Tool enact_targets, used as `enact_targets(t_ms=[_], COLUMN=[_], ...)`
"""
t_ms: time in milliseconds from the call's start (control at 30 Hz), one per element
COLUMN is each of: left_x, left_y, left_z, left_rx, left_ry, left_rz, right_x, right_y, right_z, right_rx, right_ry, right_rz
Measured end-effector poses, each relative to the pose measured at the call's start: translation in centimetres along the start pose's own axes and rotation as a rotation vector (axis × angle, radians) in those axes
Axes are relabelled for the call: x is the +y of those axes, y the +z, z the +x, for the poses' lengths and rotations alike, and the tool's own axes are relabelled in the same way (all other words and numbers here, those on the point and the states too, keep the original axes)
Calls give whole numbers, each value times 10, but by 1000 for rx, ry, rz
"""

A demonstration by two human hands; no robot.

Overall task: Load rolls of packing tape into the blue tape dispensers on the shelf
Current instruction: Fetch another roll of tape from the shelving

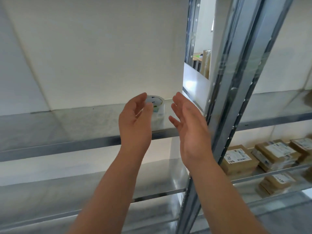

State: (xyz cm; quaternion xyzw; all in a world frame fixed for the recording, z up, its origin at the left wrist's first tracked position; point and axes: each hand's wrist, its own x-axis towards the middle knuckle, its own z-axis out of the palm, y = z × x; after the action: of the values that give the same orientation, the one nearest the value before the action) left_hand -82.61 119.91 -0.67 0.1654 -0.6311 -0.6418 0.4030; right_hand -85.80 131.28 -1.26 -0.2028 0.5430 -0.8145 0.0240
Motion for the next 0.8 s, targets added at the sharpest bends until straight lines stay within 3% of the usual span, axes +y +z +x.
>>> enact_targets(t_ms=[133,267,433,533,667,733,800], left_x=[6,0,-12,-6,14,17,16], left_y=[18,41,65,61,42,31,22], left_z=[38,68,81,82,57,41,23], left_rx=[-223,-301,-393,-362,-140,-185,-208], left_ry=[245,267,192,169,25,-92,-163], left_rz=[547,1225,1472,1320,517,216,58], right_x=[0,-3,-3,-2,-4,-6,-6], right_y=[-12,-20,-25,-28,-32,-30,-25], right_z=[16,26,34,36,45,48,48], right_rx=[-33,-24,-5,-14,-17,-134,-241], right_ry=[21,23,49,90,166,175,174], right_rz=[1,2,24,99,232,275,238])
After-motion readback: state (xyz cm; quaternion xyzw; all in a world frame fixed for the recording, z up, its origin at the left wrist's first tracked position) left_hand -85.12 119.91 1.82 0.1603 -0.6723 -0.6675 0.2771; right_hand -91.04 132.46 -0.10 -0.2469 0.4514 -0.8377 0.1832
